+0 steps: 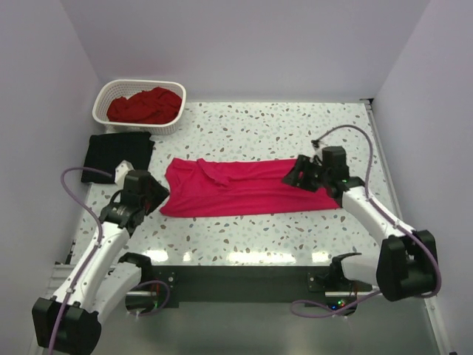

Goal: Fold and stack the t-shirts
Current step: Fold the tshirt

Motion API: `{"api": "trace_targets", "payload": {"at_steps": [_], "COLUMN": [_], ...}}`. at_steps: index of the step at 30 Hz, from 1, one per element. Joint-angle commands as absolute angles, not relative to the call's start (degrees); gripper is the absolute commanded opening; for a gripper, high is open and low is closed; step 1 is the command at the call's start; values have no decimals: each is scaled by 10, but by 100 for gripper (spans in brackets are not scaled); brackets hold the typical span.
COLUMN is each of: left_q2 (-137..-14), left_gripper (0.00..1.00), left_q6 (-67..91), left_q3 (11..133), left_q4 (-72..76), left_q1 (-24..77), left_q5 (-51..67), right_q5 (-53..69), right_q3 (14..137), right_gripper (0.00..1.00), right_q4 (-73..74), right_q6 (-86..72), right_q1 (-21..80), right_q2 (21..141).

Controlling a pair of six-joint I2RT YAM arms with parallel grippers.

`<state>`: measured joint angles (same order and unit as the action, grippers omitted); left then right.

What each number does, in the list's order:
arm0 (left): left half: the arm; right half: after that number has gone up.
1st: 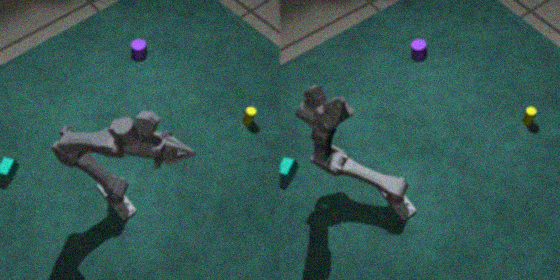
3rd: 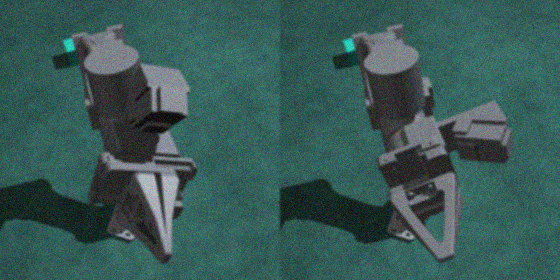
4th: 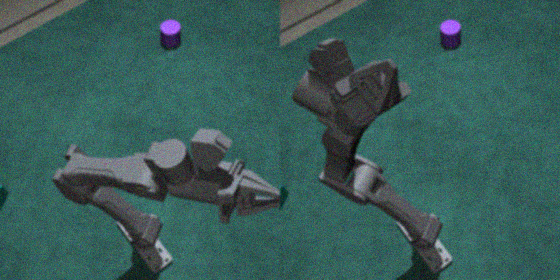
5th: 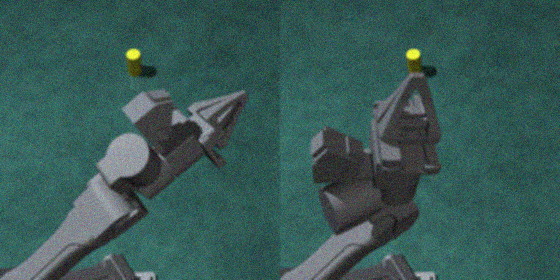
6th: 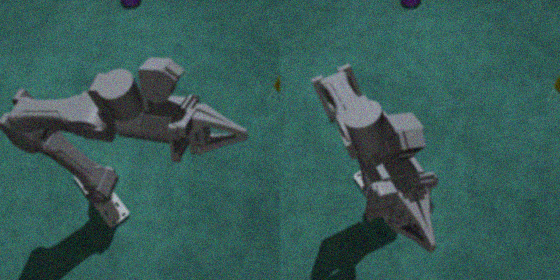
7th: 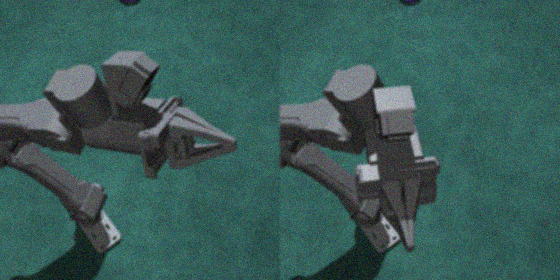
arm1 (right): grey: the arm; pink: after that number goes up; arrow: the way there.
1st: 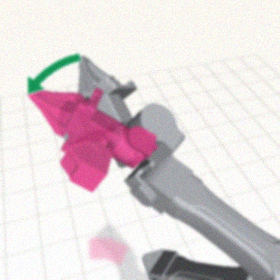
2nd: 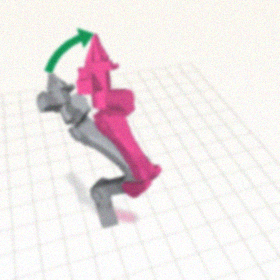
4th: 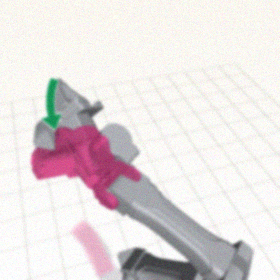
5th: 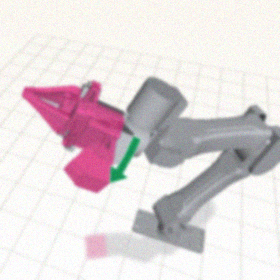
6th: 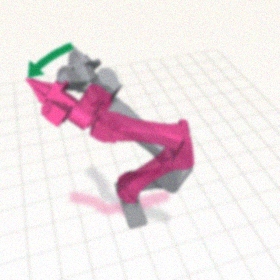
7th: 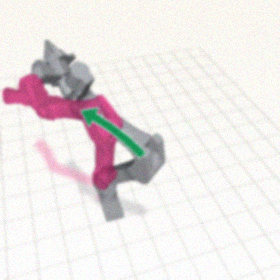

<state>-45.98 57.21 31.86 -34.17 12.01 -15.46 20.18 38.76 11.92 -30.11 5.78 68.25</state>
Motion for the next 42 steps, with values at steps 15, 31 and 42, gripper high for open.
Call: {"api": "trace_targets", "payload": {"at_steps": [15,31,42], "left_q2": [-723,-741,-729], "left_gripper": [47,43,43], "left_q6": [498,499,495], "left_q3": [390,287,279], "left_q4": [-188,-138,-138], "left_q1": [226,163,156], "left_q5": [-118,-70,-58], "right_q5": [34,-142,-42], "right_q3": [809,910,852], "right_gripper": [74,72,70], "right_q4": [150,187,188], "right_q6": [-65,-31,-142], "right_q1": [449,445,321], "right_q2": [1061,1212,1143]}}
